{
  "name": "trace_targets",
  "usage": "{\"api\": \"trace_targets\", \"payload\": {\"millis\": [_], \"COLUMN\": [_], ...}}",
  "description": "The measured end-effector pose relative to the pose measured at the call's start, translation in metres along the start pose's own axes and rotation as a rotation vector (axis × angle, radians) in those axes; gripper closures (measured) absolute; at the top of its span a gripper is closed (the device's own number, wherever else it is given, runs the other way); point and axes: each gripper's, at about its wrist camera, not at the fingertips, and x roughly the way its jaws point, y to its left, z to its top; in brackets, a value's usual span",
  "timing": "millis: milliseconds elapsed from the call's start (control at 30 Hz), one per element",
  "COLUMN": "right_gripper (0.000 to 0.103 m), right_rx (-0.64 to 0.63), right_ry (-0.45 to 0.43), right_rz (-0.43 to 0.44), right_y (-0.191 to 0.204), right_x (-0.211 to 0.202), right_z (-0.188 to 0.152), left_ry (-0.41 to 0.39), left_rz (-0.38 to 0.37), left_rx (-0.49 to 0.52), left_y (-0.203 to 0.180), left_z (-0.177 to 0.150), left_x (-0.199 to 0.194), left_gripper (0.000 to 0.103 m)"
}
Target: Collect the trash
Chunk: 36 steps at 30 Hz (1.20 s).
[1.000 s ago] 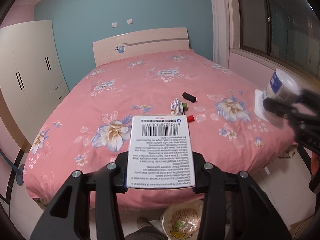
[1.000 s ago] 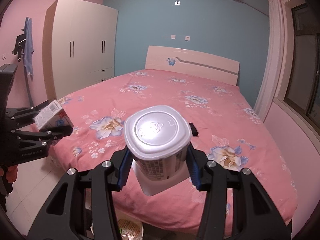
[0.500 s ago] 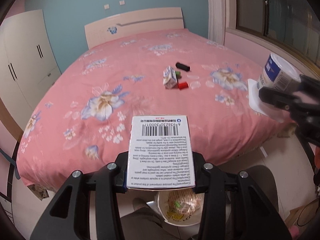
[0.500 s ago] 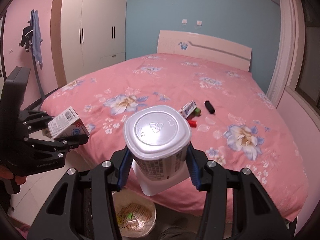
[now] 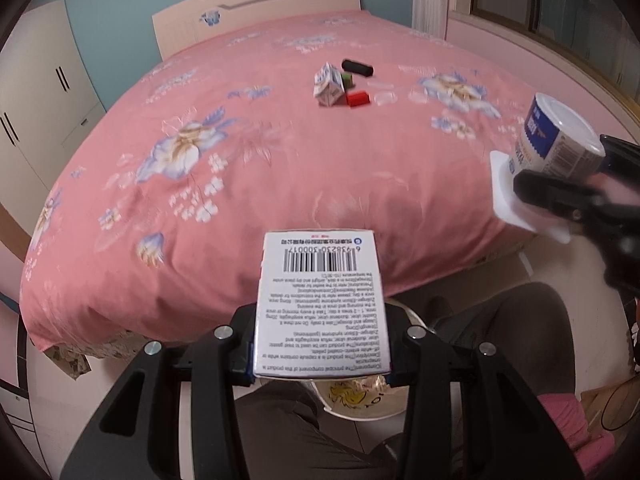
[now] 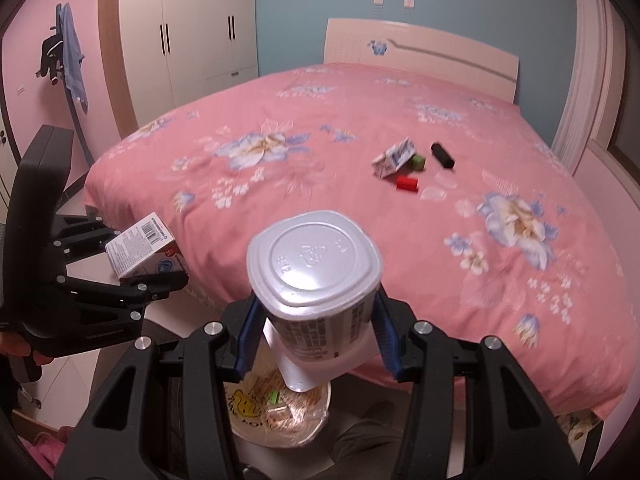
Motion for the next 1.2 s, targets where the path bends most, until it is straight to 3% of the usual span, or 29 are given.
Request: {"api": "trace_targets", "payload": {"millis": [400, 1200], "right_gripper": [0.053, 0.053], "right_rx": [0.021, 0.06], "right_ry": [0.147, 0.493], "right_rz": [0.067, 0.15], "right_y": [0.015, 0.035], "right_x": [0.059, 0.181], "right_z": [-0.044, -0.143], "left_ry": [0.138, 0.41], "left_rz": [-0.039, -0.136], "left_rx": [-0.007, -0.138], "left_y": [-0.007, -0.004], "left_z": [-0.031, -0.097], "left_x": [0.055, 0.17], "left_gripper": [0.058, 0.058]}}
